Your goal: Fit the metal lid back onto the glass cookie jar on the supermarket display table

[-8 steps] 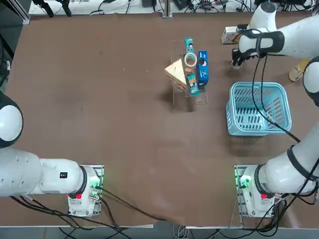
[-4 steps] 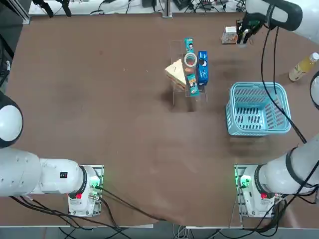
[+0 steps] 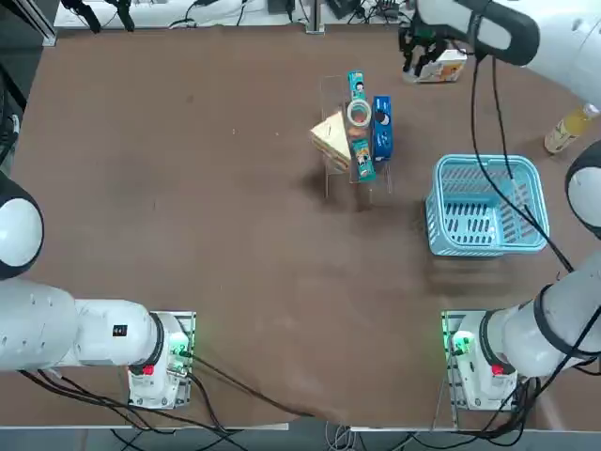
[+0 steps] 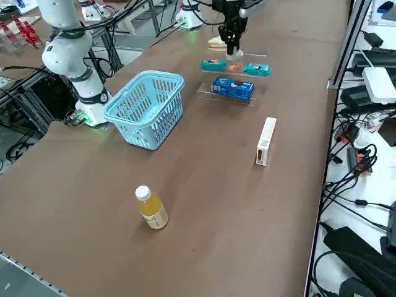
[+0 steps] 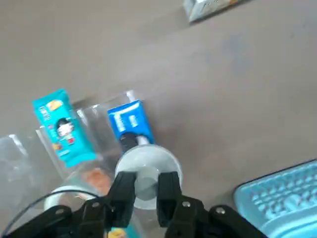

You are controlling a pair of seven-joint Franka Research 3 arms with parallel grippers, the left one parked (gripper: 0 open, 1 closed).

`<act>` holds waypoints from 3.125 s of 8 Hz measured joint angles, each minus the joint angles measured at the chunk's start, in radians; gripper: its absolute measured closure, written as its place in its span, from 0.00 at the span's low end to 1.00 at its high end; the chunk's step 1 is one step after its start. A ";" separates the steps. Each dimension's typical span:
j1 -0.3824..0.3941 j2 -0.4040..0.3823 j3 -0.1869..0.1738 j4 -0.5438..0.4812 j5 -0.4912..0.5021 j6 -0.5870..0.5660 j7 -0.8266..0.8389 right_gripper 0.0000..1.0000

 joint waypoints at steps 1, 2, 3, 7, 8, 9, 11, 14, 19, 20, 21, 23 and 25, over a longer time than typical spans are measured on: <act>0.042 0.013 0.000 0.000 0.000 0.038 0.076 0.73; 0.082 0.030 0.000 0.001 -0.001 0.075 0.143 0.73; 0.126 0.049 -0.001 0.001 -0.013 0.111 0.204 0.73; 0.208 0.128 -0.002 0.002 -0.097 0.191 0.348 0.73; 0.212 0.141 -0.002 0.002 -0.097 0.192 0.348 0.73; 0.217 0.147 -0.002 0.002 -0.097 0.189 0.348 0.73; 0.229 0.148 -0.002 0.001 -0.097 0.184 0.348 0.73; 0.233 0.140 -0.002 0.001 -0.097 0.135 0.348 0.73; 0.233 0.131 -0.004 -0.001 -0.098 0.118 0.348 0.73; 0.233 0.132 -0.004 -0.002 -0.098 0.118 0.348 0.73; 0.233 0.132 -0.004 -0.003 -0.098 0.118 0.348 0.73; 0.233 0.133 -0.004 -0.007 -0.098 0.120 0.348 0.73; 0.233 0.133 -0.004 -0.008 -0.098 0.123 0.348 0.73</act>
